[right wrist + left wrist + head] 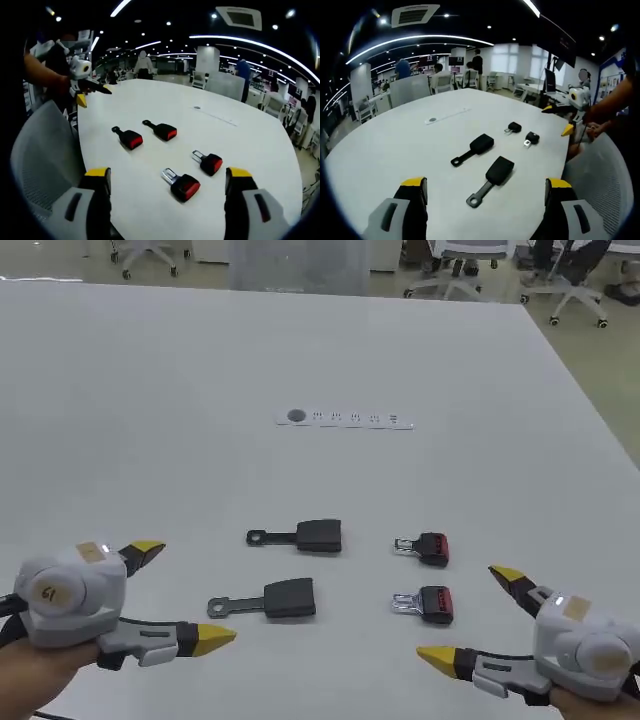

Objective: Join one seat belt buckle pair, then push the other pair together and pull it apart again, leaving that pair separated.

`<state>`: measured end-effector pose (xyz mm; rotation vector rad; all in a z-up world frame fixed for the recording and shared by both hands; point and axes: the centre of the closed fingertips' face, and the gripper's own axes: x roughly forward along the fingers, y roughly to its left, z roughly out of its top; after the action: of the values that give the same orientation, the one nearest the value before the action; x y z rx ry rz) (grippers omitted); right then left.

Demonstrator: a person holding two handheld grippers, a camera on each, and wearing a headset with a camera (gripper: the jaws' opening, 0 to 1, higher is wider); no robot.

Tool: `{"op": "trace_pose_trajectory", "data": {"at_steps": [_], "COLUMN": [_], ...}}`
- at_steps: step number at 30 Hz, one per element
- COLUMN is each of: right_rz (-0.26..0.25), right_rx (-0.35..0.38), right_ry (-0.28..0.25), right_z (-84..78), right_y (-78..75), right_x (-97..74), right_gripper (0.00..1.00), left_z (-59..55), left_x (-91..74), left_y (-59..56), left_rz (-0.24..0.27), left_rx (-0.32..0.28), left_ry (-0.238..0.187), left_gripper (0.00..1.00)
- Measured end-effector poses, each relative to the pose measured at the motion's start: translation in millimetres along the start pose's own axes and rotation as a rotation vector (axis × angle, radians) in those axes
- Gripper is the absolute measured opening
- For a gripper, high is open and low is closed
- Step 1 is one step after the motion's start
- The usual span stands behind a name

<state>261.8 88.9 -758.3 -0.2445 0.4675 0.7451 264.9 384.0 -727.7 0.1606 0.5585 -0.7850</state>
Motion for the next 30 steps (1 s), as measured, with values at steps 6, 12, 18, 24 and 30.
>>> {"op": "trace_pose_trajectory", "data": {"at_steps": [6, 12, 18, 24, 30], "right_rz": [0.001, 0.003, 0.016, 0.022, 0.027], "right_rx": [-0.004, -0.005, -0.008, -0.011, -0.006], "right_ry": [0.001, 0.009, 0.025, 0.038, 0.052], "right_z": [0.6, -0.5, -4.7, -9.7, -15.1], "right_y": [0.3, -1.8, -2.2, -6.1, -10.7], "right_x": [0.4, 0.9, 0.7, 1.5, 3.6], "right_gripper": [0.97, 0.96, 0.96, 0.95, 0.94], "left_z": [0.8, 1.3, 2.6, 4.3, 7.9], "left_x": [-0.2, 0.6, 3.7, 9.6, 15.8], "left_y": [0.8, -0.3, -1.1, -2.4, -2.0], "left_rz": [0.0, -0.006, -0.014, -0.024, -0.029], "left_rx": [-0.002, 0.004, 0.008, 0.012, 0.006], "left_ry": [-0.003, 0.0, 0.001, 0.006, 0.002], "left_gripper": [1.0, 1.0, 1.0, 1.0, 1.0]}}
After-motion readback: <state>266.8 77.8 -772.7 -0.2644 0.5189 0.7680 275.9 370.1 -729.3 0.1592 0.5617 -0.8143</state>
